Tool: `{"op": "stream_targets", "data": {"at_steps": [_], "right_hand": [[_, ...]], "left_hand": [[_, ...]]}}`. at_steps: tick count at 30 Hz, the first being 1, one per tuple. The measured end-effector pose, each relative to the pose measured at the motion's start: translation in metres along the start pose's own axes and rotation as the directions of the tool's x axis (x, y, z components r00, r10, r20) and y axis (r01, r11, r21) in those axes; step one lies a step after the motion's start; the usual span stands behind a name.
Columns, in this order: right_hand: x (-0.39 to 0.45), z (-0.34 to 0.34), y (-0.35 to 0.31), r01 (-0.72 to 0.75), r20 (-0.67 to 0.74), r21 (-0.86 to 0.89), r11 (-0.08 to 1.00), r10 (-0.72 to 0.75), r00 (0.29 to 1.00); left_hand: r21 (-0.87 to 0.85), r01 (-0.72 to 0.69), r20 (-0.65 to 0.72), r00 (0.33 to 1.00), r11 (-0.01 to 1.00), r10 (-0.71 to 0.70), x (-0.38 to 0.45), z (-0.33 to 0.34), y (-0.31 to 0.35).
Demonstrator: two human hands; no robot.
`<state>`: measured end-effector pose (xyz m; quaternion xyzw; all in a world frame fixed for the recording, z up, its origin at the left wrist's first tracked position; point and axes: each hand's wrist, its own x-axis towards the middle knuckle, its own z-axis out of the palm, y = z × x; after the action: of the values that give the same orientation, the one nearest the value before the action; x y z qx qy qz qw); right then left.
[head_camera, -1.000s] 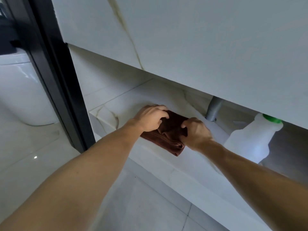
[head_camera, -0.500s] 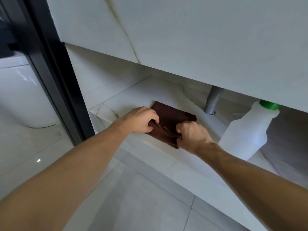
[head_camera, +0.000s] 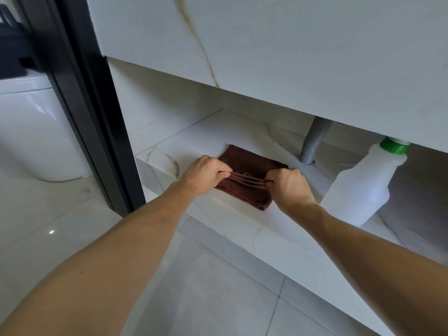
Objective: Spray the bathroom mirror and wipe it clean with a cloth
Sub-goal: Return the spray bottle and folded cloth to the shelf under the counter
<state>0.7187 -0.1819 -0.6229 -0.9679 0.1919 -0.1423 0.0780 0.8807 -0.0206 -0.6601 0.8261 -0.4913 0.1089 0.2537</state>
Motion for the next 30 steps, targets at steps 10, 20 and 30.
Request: {"op": "stream_targets", "data": {"at_steps": [10, 20, 30], "right_hand": [[-0.02, 0.0, -0.01, 0.123, 0.13, -0.019, 0.992, -0.119, 0.984], [0.035, 0.025, 0.003, -0.02, 0.148, -0.175, 0.984, 0.046, 0.988], [0.039, 0.043, 0.024, -0.105, 0.266, -0.245, 0.964, 0.171, 0.949]], "left_hand": [[0.146, -0.055, 0.136, 0.99, 0.988, 0.035, -0.012, -0.022, 0.004], [0.281, 0.08, 0.29, 0.943, 0.956, -0.164, 0.058, 0.019, 0.026], [0.367, 0.202, 0.394, 0.85, 0.908, -0.349, 0.056, 0.035, 0.007]]}}
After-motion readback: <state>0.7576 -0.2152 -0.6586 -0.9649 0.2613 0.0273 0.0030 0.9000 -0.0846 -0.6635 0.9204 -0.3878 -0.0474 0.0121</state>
